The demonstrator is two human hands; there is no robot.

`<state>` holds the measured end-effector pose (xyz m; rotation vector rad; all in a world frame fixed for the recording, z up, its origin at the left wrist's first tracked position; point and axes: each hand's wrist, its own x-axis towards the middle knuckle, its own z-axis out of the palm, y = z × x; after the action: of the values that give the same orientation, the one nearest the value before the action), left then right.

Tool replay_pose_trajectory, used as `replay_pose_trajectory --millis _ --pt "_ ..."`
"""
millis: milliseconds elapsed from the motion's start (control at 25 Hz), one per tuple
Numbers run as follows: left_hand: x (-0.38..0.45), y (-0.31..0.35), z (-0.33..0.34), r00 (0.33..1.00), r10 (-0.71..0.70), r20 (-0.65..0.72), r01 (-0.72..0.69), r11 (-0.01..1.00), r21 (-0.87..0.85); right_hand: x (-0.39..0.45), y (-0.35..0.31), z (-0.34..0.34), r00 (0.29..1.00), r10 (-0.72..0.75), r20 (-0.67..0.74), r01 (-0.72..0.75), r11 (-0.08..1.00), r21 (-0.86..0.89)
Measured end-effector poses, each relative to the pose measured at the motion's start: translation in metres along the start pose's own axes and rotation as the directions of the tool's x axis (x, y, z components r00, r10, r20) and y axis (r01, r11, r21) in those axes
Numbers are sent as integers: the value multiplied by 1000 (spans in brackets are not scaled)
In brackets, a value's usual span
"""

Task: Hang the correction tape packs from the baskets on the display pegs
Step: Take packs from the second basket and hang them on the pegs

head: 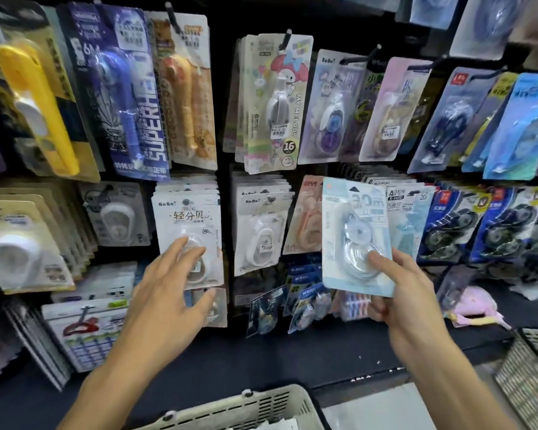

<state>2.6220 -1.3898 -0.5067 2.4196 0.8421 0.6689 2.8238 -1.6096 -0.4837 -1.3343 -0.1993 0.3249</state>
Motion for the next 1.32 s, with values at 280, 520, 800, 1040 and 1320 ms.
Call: replay_pose_trajectory --millis 280,520,800,1040,1320 --pt "-3 -2 3 1000 20 16 -20 1000 -9 6 -3 -17 990 135 -48 -131 987 92" --pt "-7 -16 3 998 53 -22 -53 999 4 -1 43 8 955 281 95 -282 959 -9" --pt "-134 -120 87 326 -355 876 -77 914 399 -75 241 28 512 702 496 586 136 -799" --pt "-215 -191 105 235 -519 822 58 851 521 -103 313 20 371 861 349 738 -45 -673" --pt "-210 -211 142 486 -484 728 249 875 415 -101 357 71 633 589 502 617 7 -787"
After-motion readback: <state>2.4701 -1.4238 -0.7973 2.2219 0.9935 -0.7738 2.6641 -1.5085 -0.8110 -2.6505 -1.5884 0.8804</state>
